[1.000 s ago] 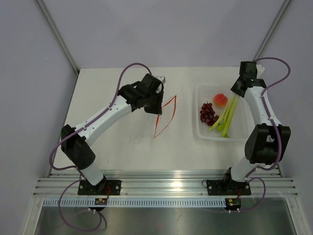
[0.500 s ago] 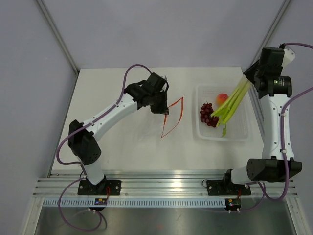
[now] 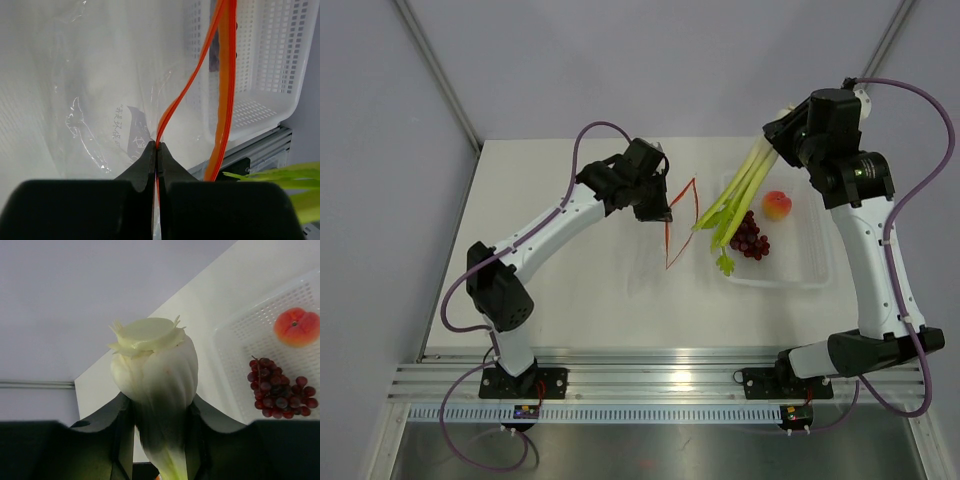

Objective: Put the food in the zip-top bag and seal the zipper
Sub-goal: Place the fake vegetable in the zipper food storage bag.

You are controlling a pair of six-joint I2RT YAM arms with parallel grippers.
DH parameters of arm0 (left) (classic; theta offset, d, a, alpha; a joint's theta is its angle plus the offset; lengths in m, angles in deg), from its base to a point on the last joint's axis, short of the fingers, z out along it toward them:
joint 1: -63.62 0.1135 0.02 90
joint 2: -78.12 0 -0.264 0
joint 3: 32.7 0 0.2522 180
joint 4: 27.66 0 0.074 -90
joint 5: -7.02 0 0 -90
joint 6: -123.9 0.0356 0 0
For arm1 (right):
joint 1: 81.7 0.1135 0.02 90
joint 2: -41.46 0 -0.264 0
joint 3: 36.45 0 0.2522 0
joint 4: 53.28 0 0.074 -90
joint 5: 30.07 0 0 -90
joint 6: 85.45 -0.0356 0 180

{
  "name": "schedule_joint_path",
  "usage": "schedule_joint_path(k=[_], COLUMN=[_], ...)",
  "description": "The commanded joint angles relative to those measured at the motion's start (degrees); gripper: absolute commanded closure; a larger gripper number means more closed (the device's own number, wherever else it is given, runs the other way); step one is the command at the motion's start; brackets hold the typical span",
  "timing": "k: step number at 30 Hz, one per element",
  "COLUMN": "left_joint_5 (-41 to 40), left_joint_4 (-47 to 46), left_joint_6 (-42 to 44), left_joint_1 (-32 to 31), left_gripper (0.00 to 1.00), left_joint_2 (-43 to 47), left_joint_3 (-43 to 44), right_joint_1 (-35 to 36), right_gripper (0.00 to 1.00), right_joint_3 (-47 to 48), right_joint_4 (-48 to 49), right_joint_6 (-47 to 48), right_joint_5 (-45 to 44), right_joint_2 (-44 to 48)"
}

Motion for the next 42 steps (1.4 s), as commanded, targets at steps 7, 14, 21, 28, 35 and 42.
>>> schedule_joint_path(k=[7, 14, 21, 28, 35, 42], left_joint_5=[-2.08, -1.20, -0.40, 2.76, 6.88, 9.70], left_joint_4=[-1.77, -2.38, -2.30, -3.97, -5.20, -6.86], left_joint_6=[-1.38, -1.91, -2.08, -3.40, -4.28, -4.98], left_joint_1=[-0.15, -0.15, 0.20, 1.26, 2.93, 5.12], left_gripper=[1.00, 1.00, 1.00, 1.00, 1.00, 1.00], left_joint_2=[-1.65, -1.48, -1.31, -0.43, -0.16, 1.33], left_joint_3=[1.73, 1.64, 1.55, 1.11, 1.11, -0.21], right_joint_1=[3.87, 4.31, 4.49, 4.49, 5.01, 5.01], right_gripper=[1.00, 1.00, 1.00, 1.00, 1.00, 1.00], right_joint_3=[5.17, 3.34, 2.53, -4.66, -10.56, -12.94], right_joint_4=[5.88, 9.29, 10.98, 13.79, 15.19, 14.85], right_joint_6=[-8.33, -12.28, -15.97, -18.70, -19.31, -18.17], right_joint_5=[1.76, 0.01, -3.14, -7.46, -9.66, -12.21], right_joint_2=[-2.06, -3.21, -4.00, -3.03, -2.68, -2.24])
